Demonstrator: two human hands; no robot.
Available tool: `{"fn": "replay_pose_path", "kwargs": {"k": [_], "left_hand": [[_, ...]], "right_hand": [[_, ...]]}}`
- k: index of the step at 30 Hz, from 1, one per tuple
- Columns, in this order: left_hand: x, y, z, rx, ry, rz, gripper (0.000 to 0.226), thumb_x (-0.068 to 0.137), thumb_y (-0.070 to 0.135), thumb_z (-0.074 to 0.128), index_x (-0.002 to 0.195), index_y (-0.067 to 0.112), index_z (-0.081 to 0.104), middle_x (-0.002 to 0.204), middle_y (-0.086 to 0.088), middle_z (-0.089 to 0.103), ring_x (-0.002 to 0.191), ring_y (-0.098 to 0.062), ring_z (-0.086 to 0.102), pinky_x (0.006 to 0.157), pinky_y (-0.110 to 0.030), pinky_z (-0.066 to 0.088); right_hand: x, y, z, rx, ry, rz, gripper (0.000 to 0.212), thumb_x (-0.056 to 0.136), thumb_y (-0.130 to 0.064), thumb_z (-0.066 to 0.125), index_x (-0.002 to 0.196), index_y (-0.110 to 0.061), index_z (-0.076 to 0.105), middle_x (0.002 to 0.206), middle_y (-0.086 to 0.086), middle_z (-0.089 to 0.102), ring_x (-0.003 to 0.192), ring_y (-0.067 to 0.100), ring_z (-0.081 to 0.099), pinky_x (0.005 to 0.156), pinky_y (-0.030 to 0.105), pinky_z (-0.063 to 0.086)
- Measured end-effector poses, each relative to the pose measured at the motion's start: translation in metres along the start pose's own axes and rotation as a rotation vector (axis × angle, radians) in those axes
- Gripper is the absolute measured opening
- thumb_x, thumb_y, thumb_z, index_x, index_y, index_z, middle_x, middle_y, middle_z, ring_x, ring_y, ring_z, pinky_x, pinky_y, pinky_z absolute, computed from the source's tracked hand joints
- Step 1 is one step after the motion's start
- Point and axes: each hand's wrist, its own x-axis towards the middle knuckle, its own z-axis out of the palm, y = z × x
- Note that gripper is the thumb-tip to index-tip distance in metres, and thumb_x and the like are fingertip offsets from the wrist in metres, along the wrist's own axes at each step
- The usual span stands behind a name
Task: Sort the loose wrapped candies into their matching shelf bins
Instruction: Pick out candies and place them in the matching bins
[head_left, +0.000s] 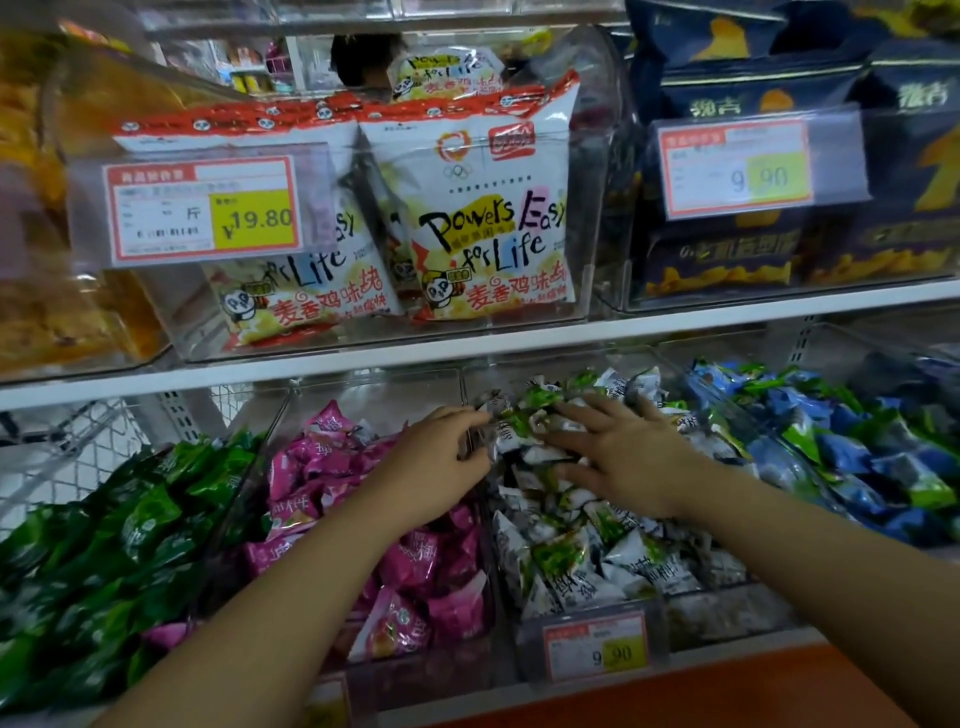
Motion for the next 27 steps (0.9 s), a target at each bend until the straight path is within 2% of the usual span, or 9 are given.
{"fn": "replay_pose_path", "kwargs": {"k": [3, 6, 8, 11, 13, 17, 21, 25, 27], "left_hand": [[0.000, 0.001, 0.000, 0.009, 0.006, 0.000, 0.047, 0.098, 0.029, 0.046, 0.144, 0.026, 0.035, 0.153, 0.005, 0.027, 0.134, -0.014, 0.036, 0.108, -0.029, 0.030], [-0.001, 0.001, 0.001, 0.017, 0.010, 0.010, 0.047, 0.099, 0.029, 0.045, 0.144, 0.026, 0.035, 0.154, 0.005, 0.025, 0.135, -0.014, 0.034, 0.106, -0.025, 0.028], [-0.001, 0.001, 0.001, 0.009, 0.004, 0.003, 0.047, 0.099, 0.029, 0.044, 0.145, 0.026, 0.035, 0.154, 0.005, 0.024, 0.135, -0.013, 0.034, 0.104, -0.024, 0.027], [-0.001, -0.001, -0.002, -0.040, -0.013, 0.007, 0.045, 0.099, 0.031, 0.047, 0.143, 0.027, 0.037, 0.151, 0.004, 0.030, 0.133, -0.014, 0.038, 0.106, -0.027, 0.033], [-0.003, -0.007, -0.010, -0.113, 0.004, -0.010, 0.042, 0.098, 0.029, 0.049, 0.139, 0.028, 0.043, 0.144, 0.004, 0.041, 0.126, -0.011, 0.045, 0.099, -0.026, 0.040], [-0.007, -0.036, -0.034, -0.146, 0.085, -0.104, 0.033, 0.097, 0.025, 0.050, 0.130, 0.032, 0.051, 0.135, 0.001, 0.053, 0.093, -0.017, 0.056, 0.081, -0.037, 0.051], [-0.005, -0.053, -0.048, -0.192, 0.111, -0.148, 0.035, 0.097, 0.018, 0.051, 0.132, 0.021, 0.052, 0.132, 0.005, 0.053, 0.106, -0.003, 0.048, 0.080, -0.016, 0.039], [0.001, -0.062, -0.055, -0.179, 0.102, -0.158, 0.031, 0.096, 0.014, 0.051, 0.127, 0.017, 0.056, 0.129, 0.000, 0.057, 0.108, -0.008, 0.052, 0.089, -0.018, 0.038], [0.003, -0.071, -0.062, -0.142, 0.123, -0.184, 0.032, 0.097, 0.016, 0.048, 0.128, 0.019, 0.055, 0.131, -0.002, 0.056, 0.110, -0.014, 0.053, 0.089, -0.022, 0.041]], "right_hand": [[-0.004, 0.022, -0.004, 0.046, -0.015, 0.086, 0.051, 0.098, -0.054, 0.023, 0.147, -0.040, 0.022, 0.157, -0.006, 0.015, 0.146, 0.017, 0.007, 0.116, 0.056, 0.008], [-0.003, 0.036, -0.007, 0.070, -0.013, 0.149, 0.048, 0.101, -0.042, 0.025, 0.148, -0.039, 0.018, 0.142, 0.001, 0.034, 0.139, 0.022, 0.022, 0.112, 0.051, 0.023], [-0.001, 0.036, -0.008, 0.119, -0.057, 0.140, 0.049, 0.100, -0.045, 0.025, 0.148, -0.040, 0.017, 0.143, 0.004, 0.033, 0.139, 0.025, 0.022, 0.111, 0.049, 0.025], [-0.003, 0.026, -0.017, 0.195, -0.088, 0.142, 0.053, 0.095, -0.058, 0.029, 0.145, -0.045, 0.024, 0.159, 0.000, 0.012, 0.146, 0.025, 0.007, 0.115, 0.052, 0.015], [-0.007, 0.017, -0.028, 0.230, -0.033, 0.136, 0.050, 0.093, -0.060, 0.033, 0.141, -0.047, 0.033, 0.160, -0.003, 0.006, 0.146, 0.024, 0.004, 0.116, 0.053, 0.008], [-0.009, -0.012, -0.042, 0.256, 0.131, 0.039, 0.044, 0.092, -0.057, 0.040, 0.133, -0.042, 0.049, 0.156, -0.005, 0.023, 0.143, 0.021, 0.019, 0.115, 0.046, 0.016], [0.009, -0.053, -0.042, 0.517, 0.179, -0.136, 0.038, 0.100, -0.033, 0.042, 0.134, -0.022, 0.053, 0.148, 0.001, 0.040, 0.135, 0.018, 0.037, 0.109, 0.029, 0.030], [0.033, -0.073, -0.028, 0.596, 0.032, -0.142, 0.043, 0.099, -0.037, 0.043, 0.139, -0.023, 0.047, 0.155, -0.004, 0.025, 0.142, 0.011, 0.024, 0.111, 0.022, 0.023], [0.039, -0.073, -0.023, 0.626, 0.026, -0.122, 0.041, 0.098, -0.035, 0.045, 0.137, -0.023, 0.050, 0.155, -0.006, 0.026, 0.140, 0.010, 0.027, 0.111, 0.022, 0.026]]}}
